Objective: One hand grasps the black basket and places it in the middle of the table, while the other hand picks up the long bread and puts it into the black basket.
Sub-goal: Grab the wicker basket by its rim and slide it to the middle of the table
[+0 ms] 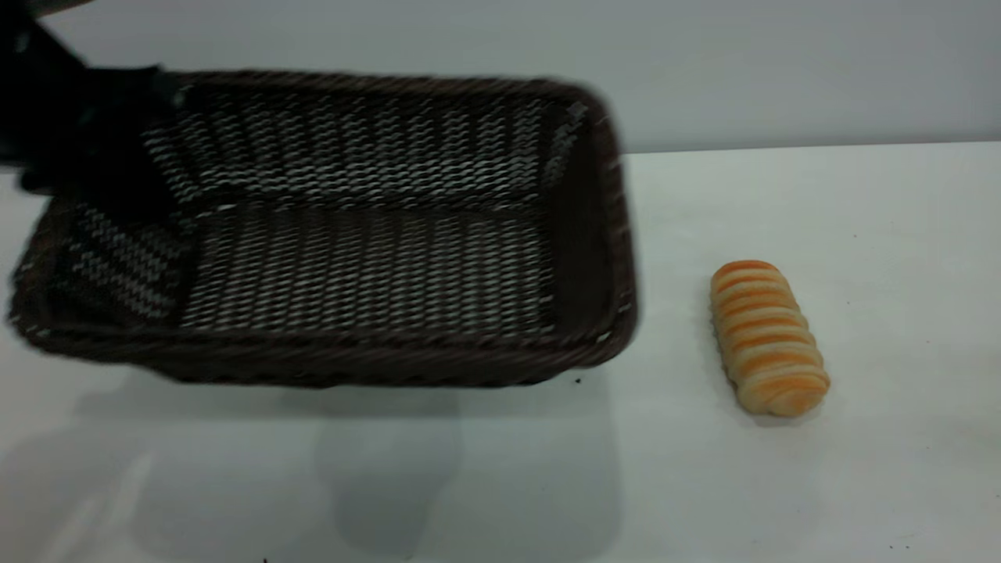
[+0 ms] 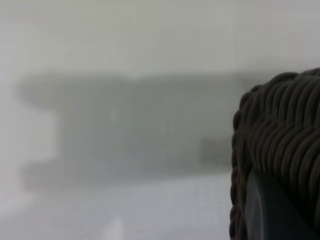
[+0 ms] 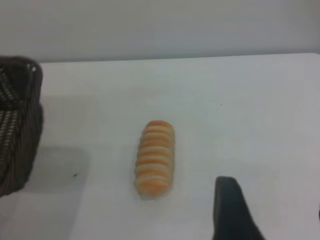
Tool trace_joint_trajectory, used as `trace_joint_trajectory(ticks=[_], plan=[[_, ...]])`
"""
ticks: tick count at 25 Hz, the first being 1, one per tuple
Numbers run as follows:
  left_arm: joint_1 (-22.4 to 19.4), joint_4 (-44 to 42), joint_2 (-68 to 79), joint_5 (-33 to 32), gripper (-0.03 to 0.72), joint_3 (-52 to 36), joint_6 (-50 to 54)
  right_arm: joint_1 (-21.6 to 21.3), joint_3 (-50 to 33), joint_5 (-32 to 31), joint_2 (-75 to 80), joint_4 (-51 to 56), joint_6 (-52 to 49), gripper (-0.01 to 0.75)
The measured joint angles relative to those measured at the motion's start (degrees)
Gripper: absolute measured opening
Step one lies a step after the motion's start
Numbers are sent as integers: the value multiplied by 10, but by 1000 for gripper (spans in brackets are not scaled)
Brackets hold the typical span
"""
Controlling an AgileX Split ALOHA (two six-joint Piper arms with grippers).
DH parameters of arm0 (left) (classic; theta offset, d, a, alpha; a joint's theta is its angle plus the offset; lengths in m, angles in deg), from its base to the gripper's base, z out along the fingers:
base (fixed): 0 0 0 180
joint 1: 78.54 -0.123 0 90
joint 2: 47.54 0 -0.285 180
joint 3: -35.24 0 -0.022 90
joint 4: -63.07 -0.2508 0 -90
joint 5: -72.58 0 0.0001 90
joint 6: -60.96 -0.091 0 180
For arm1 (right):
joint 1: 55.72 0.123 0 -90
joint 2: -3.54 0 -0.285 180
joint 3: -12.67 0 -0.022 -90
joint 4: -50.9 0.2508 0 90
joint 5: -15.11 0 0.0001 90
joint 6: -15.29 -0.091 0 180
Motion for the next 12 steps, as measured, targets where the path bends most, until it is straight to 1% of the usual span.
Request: trace_joint_trajectory(ticks=[2,5,7,12], plan=[[1,74,27,-13,140,23,-59,0,0,0,0,0,0,399],[3,143,72,-12,140,41,-108,0,0,-1,0,0,0,399],[3,157,96,-3,140,43,-114,0,0,-1,0,0,0,399],[3,157,162,7,140,48,-118,0,0,-1,0,0,0,399]])
